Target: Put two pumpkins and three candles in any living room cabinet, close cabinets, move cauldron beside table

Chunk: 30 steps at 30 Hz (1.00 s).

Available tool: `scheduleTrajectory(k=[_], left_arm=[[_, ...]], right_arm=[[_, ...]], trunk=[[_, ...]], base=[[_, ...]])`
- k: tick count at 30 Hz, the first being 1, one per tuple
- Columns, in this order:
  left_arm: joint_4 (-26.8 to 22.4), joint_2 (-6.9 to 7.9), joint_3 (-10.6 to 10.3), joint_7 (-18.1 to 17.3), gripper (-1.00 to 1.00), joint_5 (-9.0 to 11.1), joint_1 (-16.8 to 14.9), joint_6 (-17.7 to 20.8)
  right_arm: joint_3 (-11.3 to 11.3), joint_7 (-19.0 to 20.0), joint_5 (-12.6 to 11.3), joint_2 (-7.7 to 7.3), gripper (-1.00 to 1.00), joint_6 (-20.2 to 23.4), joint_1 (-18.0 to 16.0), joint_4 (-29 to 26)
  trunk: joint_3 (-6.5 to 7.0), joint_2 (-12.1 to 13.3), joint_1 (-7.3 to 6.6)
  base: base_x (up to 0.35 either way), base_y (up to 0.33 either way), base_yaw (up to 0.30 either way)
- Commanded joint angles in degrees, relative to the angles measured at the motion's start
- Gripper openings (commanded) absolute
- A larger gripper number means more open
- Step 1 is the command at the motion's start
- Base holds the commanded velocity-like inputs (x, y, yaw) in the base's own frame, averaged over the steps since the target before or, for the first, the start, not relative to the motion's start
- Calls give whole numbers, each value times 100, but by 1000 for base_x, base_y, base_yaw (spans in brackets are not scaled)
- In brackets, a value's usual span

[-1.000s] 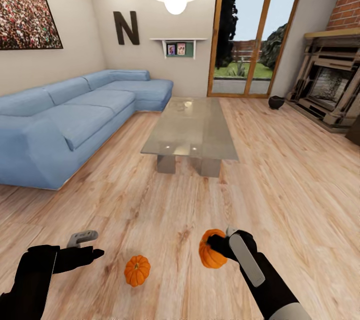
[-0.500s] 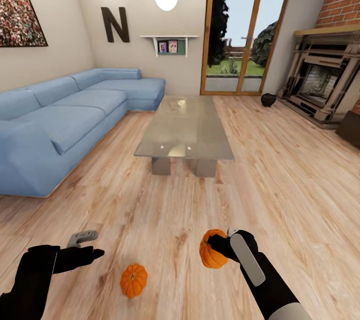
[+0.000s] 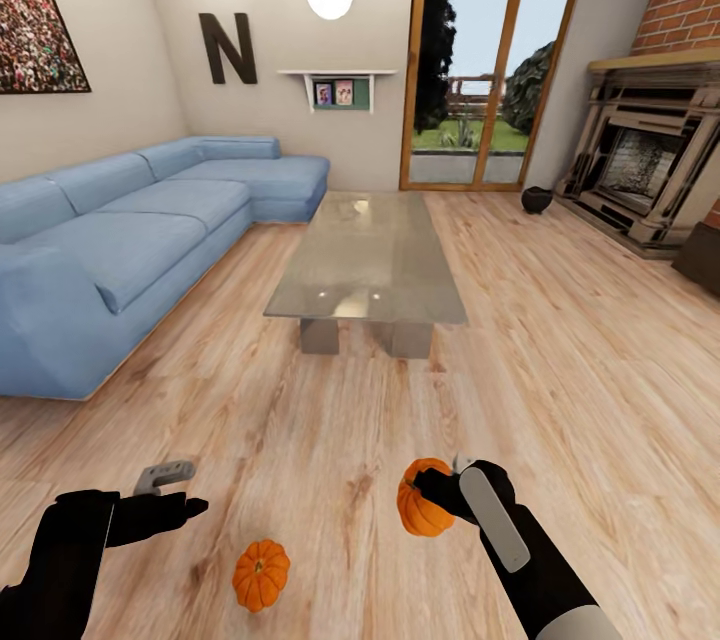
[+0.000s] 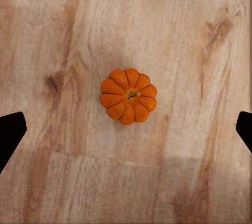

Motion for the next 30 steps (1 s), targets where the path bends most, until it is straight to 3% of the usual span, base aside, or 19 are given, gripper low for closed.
scheduleTrajectory(k=[1,9,15,17,18,19,27,30], left_arm=[[0,0,0,0,100,0,0,0],[0,-2,0,-7,100,-1,0,0],[0,-2,0,-5,100,0,0,0],[0,-6,0,2,100,0,0,0],[0,-6,0,6,100,0,0,0],[0,-7,0,7,100,0,0,0],[0,-8,0,29,100,-6,0,21],[-5,-2,0,26,100,-8,0,38]], right_arm=[[0,8,-7,0,-100,-5,0,0],[0,21,-7,-7,-100,2,0,0],[-6,145,-14,-93,-100,43,2,-6],[-4,534,-15,-209,-100,45,4,-2],[-3,1140,16,-357,-100,23,41,-5],[-5,1273,22,-384,-100,16,77,-5],[-67,1655,-4,-438,-100,-63,241,-69],[-70,2072,-3,-448,-100,-49,245,-88]], trunk=[[0,0,0],[0,0,0],[0,0,0],[0,0,0],[0,0,0],[0,0,0],[-18,-40,22],[-54,-120,66]], base=[[4,-41,0],[46,-7,0],[56,0,0],[7,0,0],[1,0,0],[0,0,0],[0,0,0],[0,0,0]])
